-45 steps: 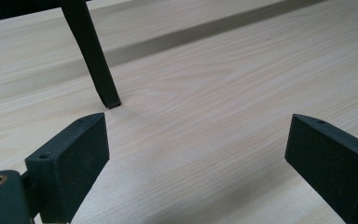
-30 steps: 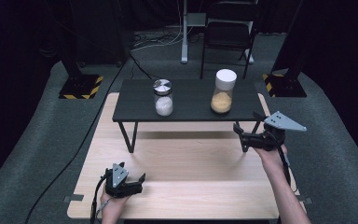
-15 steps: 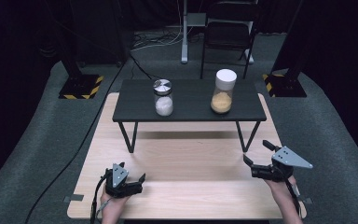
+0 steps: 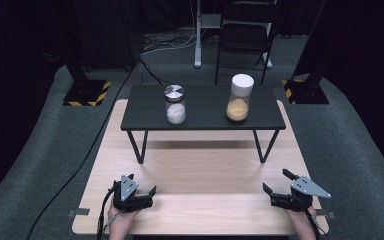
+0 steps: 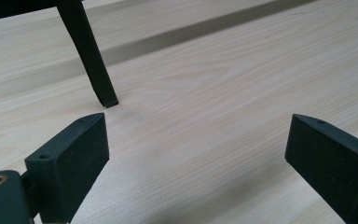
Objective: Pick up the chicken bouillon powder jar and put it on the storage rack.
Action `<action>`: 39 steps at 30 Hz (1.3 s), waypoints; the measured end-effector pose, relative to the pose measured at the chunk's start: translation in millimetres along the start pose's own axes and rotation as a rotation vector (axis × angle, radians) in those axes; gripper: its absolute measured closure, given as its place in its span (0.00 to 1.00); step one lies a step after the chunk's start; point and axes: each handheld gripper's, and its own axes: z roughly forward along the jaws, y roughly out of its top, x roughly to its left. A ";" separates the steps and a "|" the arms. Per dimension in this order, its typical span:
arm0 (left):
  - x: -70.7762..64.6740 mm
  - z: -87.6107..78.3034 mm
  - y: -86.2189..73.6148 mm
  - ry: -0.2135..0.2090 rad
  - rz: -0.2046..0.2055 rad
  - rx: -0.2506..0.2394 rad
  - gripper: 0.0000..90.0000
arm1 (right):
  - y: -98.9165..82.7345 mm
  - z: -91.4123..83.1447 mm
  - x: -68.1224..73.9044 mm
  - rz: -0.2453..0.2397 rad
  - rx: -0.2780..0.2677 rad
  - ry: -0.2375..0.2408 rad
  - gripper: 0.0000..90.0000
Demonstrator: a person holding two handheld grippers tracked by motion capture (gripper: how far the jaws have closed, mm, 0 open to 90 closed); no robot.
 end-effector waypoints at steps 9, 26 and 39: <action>0.4 0.6 1.1 -0.003 0.003 0.006 0.06 | -8.6 -3.0 -2.0 0.015 0.014 -0.005 0.08; 0.5 1.1 1.7 -0.005 0.001 0.009 0.06 | -8.3 0.3 -7.7 0.013 0.055 -0.011 0.09; 0.3 1.0 1.5 -0.005 0.005 0.007 0.06 | -7.2 2.5 -9.4 0.016 0.071 -0.003 0.09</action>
